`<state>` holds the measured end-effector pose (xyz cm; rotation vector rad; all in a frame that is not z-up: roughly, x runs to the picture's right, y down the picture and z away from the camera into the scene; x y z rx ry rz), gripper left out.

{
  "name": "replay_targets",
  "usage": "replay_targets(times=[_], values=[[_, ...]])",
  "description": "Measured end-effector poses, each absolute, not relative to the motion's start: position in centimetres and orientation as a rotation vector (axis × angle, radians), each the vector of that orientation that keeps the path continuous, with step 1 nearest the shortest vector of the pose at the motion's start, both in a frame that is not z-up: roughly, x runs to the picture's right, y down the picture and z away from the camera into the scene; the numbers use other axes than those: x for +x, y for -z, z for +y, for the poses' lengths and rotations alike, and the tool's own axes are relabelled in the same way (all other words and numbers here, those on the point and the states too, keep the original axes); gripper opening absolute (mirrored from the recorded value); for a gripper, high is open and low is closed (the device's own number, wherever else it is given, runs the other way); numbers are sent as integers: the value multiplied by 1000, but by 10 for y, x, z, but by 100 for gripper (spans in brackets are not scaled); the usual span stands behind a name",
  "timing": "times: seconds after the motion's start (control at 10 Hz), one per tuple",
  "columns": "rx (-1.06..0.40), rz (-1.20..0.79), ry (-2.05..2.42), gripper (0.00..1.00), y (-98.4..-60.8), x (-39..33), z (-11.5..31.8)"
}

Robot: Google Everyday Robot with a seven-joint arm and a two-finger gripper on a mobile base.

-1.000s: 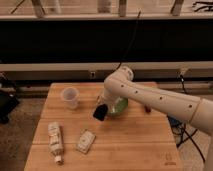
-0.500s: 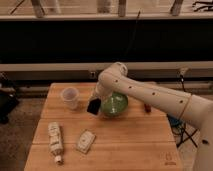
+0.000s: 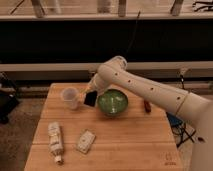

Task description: Place the eraser in the ceramic cup

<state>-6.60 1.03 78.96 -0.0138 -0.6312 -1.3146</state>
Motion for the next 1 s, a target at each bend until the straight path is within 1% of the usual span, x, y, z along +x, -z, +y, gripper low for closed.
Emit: replay_targets(times=[0.5, 1.0], values=[[93, -667, 1368, 0, -797, -114, -17], [158, -686, 1401, 0, -813, -151, -28]])
